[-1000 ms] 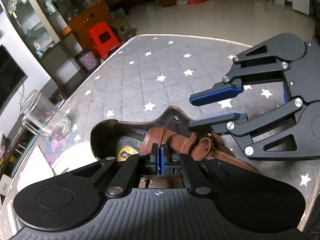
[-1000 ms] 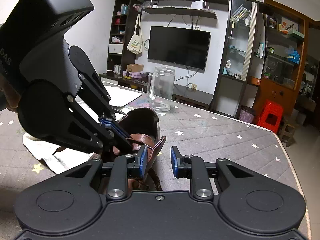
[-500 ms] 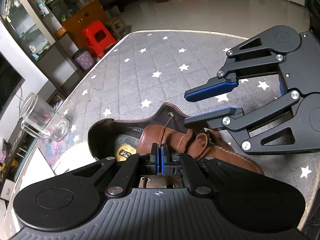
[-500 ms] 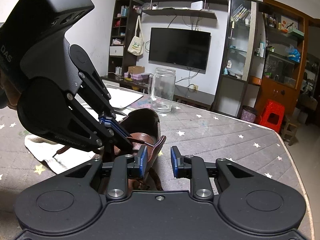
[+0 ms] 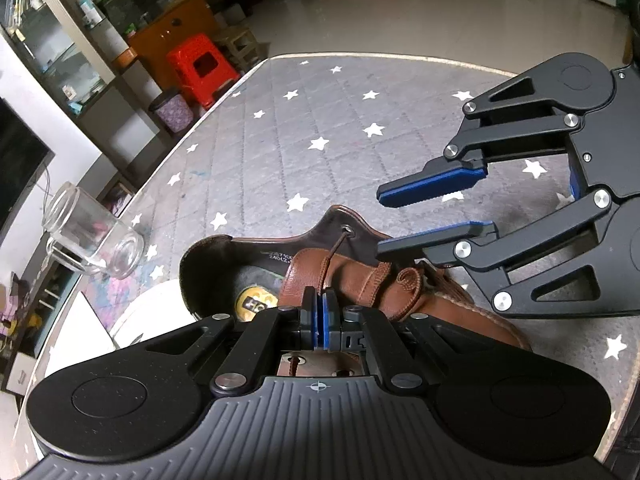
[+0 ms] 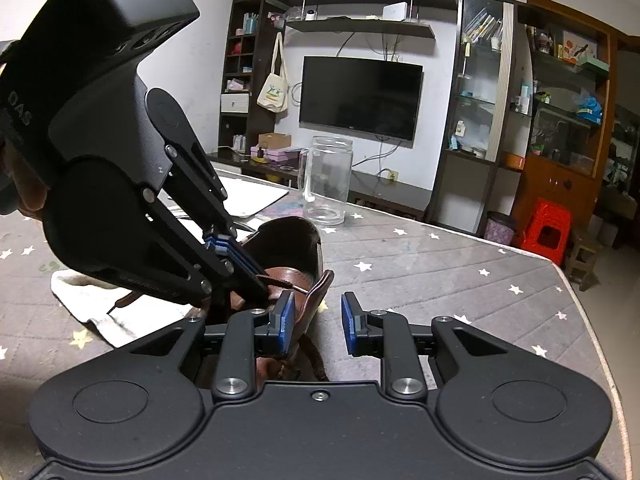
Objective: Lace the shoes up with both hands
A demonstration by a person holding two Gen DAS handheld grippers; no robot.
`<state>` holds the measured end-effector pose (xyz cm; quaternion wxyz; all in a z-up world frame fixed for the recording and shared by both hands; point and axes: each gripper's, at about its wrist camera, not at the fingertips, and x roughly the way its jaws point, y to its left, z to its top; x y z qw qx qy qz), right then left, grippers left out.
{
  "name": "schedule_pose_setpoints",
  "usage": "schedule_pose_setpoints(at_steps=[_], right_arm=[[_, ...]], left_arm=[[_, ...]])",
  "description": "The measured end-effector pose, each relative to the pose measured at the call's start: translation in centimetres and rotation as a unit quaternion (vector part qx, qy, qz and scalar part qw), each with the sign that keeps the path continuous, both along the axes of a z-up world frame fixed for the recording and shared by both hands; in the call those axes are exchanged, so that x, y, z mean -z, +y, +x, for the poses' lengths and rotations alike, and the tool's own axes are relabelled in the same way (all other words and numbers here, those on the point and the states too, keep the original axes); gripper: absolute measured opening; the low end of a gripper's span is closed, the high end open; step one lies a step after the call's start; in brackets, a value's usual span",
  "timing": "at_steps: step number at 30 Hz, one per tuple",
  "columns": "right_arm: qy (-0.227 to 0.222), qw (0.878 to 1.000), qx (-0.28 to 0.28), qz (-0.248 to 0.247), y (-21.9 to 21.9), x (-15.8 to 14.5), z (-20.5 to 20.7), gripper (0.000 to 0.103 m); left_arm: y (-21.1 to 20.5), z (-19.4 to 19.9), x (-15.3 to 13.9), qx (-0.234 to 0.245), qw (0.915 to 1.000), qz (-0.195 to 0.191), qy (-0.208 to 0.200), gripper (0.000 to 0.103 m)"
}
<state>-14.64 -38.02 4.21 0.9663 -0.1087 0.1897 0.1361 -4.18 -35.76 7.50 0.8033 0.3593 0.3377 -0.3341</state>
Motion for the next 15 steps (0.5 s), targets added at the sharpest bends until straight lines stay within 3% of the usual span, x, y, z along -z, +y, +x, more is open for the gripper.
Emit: schedule_pose_setpoints(at_steps=[15], right_arm=[[0.003, 0.999, -0.020, -0.041, -0.44, -0.18, 0.11, 0.026]], left_arm=[[-0.88, -0.29, -0.38, 0.028, 0.9996, -0.003, 0.001, 0.003]])
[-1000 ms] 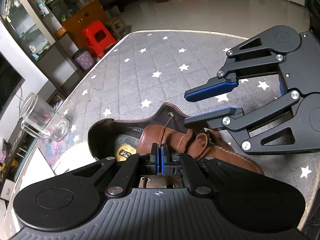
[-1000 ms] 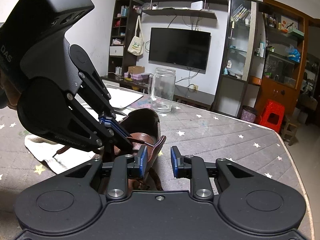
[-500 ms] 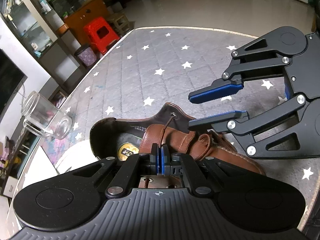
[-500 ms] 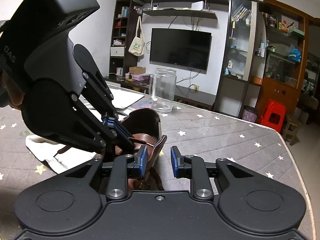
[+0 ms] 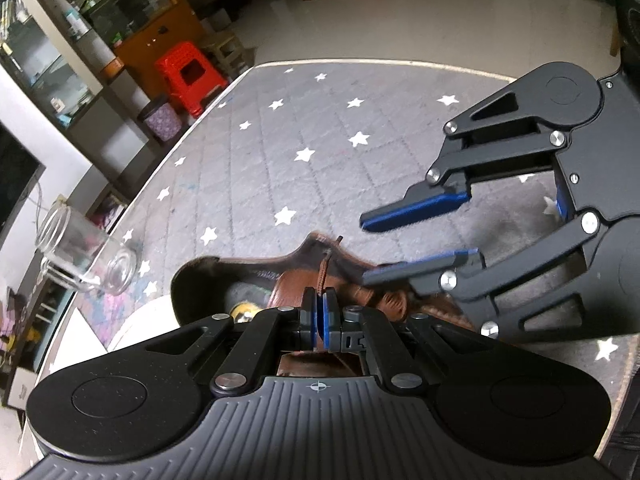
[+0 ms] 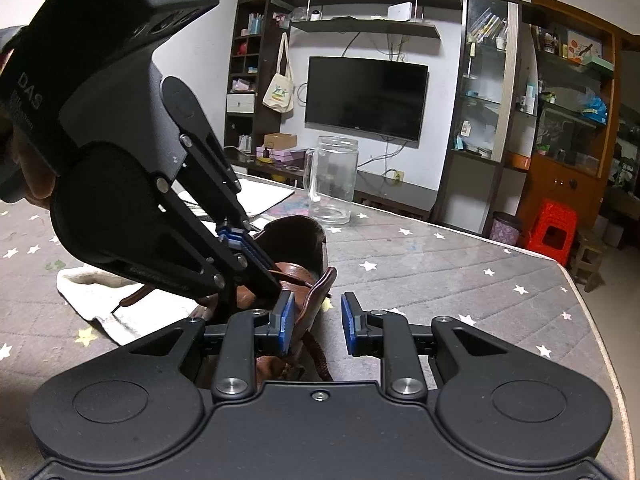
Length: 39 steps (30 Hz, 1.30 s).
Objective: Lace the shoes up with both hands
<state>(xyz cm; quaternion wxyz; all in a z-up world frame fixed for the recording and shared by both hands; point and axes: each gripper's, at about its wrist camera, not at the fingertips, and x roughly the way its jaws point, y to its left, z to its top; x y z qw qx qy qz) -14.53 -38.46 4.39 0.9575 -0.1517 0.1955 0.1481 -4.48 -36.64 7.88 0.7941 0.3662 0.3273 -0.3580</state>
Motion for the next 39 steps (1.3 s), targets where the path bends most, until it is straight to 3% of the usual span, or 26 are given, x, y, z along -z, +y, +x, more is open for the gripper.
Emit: schedule_pose_setpoints(at_steps=[11, 19, 22, 26, 39], right_arm=[[0.002, 0.999, -0.015, -0.030, -0.3, -0.1, 0.1, 0.025], [-0.011, 0.986, -0.083, -0.147, 2.0, 0.7, 1.6, 0.018], [-0.012, 0.980, -0.097, -0.172, 2.7, 1.1, 2.2, 0.011], [-0.015, 0.976, -0.109, -0.186, 3.2, 1.4, 2.7, 0.004], [-0.022, 0.974, -0.108, -0.199, 3.5, 2.4, 2.2, 0.002]], left_arm=[[0.0, 0.4, 0.2, 0.015, 0.9997, -0.011, -0.018, 0.004], [0.1, 0.5, 0.2, 0.026, 0.9993, -0.017, -0.023, 0.004], [0.2, 0.7, 0.3, 0.027, 0.9992, -0.020, -0.022, 0.004], [0.4, 1.0, 0.1, 0.028, 0.9992, -0.022, -0.019, 0.004], [-0.1, 2.0, -0.8, 0.022, 0.9990, -0.024, -0.032, 0.011]])
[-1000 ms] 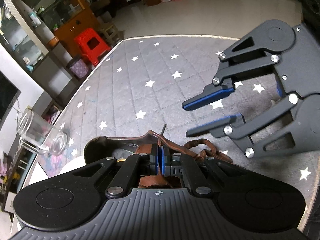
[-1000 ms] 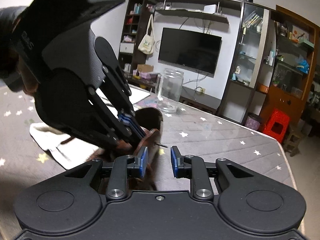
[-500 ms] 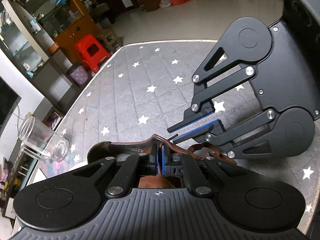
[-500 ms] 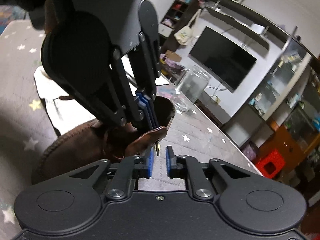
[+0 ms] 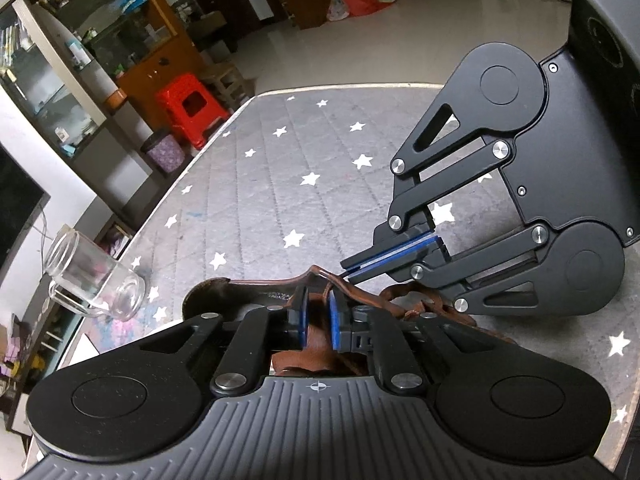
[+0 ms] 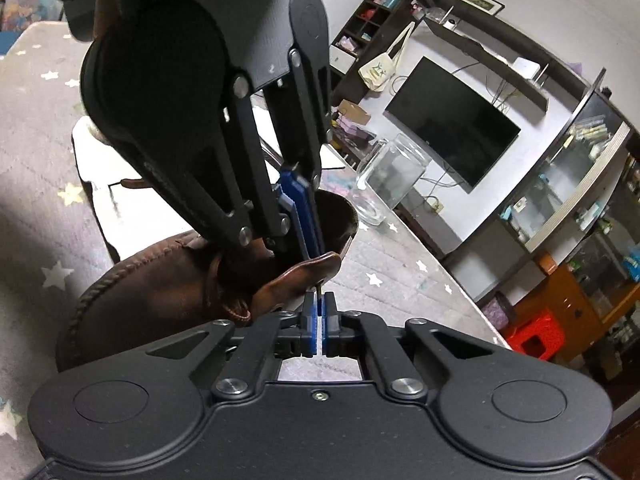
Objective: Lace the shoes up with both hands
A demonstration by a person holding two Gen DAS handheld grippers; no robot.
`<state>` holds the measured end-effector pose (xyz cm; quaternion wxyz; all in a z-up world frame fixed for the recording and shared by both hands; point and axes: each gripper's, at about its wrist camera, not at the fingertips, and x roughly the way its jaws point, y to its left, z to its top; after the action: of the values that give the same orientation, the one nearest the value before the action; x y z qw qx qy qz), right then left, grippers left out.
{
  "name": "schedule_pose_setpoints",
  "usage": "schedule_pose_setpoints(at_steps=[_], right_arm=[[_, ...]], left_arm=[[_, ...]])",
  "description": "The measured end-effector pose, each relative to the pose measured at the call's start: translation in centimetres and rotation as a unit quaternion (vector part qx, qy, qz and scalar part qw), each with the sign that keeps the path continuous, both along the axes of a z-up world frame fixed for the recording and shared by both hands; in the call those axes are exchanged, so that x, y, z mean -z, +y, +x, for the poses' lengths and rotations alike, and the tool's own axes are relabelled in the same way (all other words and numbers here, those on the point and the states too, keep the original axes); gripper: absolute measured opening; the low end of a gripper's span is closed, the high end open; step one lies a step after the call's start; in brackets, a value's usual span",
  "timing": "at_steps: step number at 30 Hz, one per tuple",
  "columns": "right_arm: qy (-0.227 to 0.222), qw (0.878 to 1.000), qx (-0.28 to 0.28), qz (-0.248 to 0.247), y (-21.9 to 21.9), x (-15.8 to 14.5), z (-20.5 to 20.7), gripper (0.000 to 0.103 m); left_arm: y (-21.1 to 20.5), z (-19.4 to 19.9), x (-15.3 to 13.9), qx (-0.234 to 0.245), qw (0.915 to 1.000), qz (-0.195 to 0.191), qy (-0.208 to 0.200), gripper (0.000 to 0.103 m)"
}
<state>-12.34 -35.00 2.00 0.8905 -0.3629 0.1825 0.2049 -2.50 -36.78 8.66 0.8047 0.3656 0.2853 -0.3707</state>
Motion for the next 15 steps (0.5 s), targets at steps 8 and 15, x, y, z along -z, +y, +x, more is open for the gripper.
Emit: schedule_pose_setpoints(at_steps=[8, 15], right_arm=[[-0.003, 1.000, -0.013, -0.026, 0.0, 0.4, -0.4, 0.002], [0.016, 0.999, -0.034, -0.019, -0.7, 0.0, 0.0, 0.002]], left_arm=[[-1.1, 0.9, 0.3, 0.019, 0.9997, 0.009, -0.011, 0.006], [-1.3, 2.0, 0.5, 0.019, 0.9997, 0.008, -0.008, 0.006]])
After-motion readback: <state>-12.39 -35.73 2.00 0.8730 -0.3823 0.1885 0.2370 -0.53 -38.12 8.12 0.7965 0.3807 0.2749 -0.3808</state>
